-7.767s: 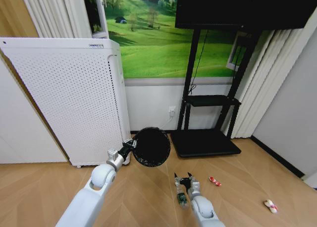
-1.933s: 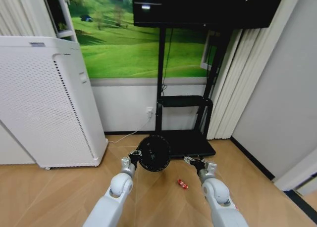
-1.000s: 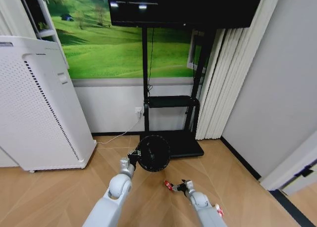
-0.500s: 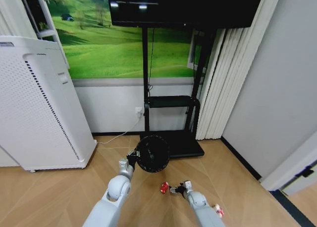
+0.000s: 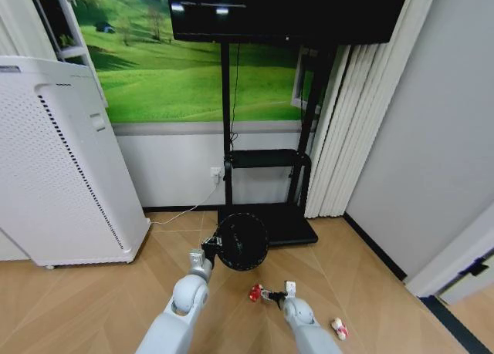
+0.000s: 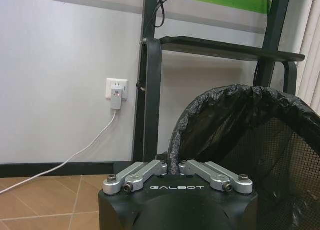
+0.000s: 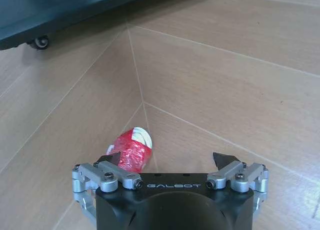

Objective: Pick up the trash bin and place the garbage on the floor into it.

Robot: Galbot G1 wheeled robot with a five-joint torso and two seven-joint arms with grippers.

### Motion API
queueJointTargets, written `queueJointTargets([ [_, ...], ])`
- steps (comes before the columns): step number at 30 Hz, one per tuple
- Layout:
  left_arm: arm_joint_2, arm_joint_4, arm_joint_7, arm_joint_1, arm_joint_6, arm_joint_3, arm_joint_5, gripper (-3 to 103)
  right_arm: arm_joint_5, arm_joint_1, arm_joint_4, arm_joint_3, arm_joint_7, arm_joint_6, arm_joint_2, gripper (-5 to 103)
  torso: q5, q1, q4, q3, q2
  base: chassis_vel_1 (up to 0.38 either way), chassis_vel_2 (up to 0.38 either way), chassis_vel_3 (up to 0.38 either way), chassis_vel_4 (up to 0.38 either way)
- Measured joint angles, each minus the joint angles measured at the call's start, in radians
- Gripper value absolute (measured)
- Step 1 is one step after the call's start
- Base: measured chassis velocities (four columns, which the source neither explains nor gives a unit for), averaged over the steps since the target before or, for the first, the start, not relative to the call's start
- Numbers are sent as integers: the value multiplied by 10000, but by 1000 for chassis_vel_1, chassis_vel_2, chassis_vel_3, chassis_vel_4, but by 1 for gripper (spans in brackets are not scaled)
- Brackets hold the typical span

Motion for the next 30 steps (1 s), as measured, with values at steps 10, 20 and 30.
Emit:
queueJointTargets([
  [10,-138,78,0,48,-20,-40,141,4,793,445,-657,-250,1214,91,398,100,-2,0,-5,0,0,0,0,0,0],
  [20,-239,150,-2,70,-27,5,252,4,978,627,-677,-287,1224,153,552,100,2,0,-3,1,0,0,0,0,0],
  [30,-267,259,28,101,-57,-37,318,4,685,403,-70,-344,1043,62,707,100,0,0,-3,1,0,0,0,0,0],
])
